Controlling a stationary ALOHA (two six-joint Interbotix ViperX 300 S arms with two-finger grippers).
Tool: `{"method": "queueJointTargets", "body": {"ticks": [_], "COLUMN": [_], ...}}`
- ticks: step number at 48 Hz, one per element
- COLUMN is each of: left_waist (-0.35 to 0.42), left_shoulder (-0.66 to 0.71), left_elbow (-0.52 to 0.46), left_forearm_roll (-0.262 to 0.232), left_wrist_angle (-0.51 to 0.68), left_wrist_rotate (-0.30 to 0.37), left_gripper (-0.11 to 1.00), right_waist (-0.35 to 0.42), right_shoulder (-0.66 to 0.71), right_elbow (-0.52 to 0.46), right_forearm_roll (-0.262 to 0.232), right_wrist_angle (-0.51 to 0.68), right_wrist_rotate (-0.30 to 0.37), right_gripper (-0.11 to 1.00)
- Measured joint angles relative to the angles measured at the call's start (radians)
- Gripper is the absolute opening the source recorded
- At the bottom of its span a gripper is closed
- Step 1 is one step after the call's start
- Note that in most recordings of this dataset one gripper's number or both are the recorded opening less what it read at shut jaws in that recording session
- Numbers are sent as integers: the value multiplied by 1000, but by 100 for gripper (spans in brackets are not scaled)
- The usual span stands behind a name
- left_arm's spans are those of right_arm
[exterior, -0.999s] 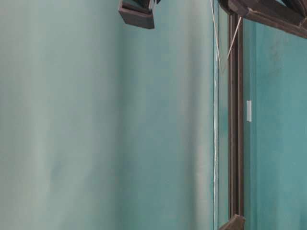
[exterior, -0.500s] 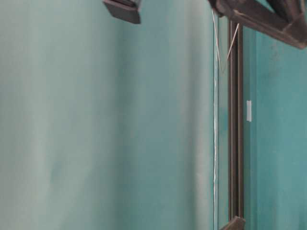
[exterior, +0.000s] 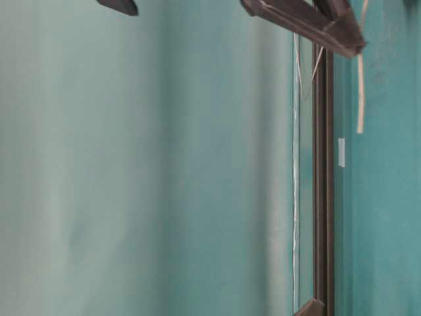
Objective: Insert the wire through the hole in the metal fitting.
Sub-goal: 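Carry the held wire end down toward the lower rail with the right gripper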
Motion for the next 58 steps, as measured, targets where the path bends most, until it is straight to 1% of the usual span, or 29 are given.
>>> {"method": "queueJointTargets", "body": {"ticks": [21, 30, 37, 42, 44, 50, 58], "left_waist": [11, 11, 11, 11, 11, 11, 11], "left_shoulder": [-2, -3, -32, -77, -98, -175, -253], "left_elbow": [3, 2, 3, 17, 25, 58, 100], "left_forearm_roll": [0, 0, 0, 2, 0, -2, -6], "left_wrist_angle": [0, 0, -2, 0, -2, 0, 0], "left_wrist_rotate": [0, -2, 0, 0, 0, -6, -11], "left_gripper": [72, 72, 72, 72, 72, 72, 72], "right_waist": [-41, -41, -41, -40, -37, -5, 49], "right_shoulder": [-95, -112, -129, -138, -141, -147, -150], "right_elbow": [2, 12, 35, 64, 78, 118, 147], "right_forearm_roll": [-35, -37, -37, -32, -25, 20, 89], "right_wrist_angle": [28, 29, -11, -69, -100, -172, -224], "right_wrist_rotate": [-2, -2, -3, -2, 2, 0, 2], "right_gripper": [2, 2, 2, 2, 2, 2, 1]}}
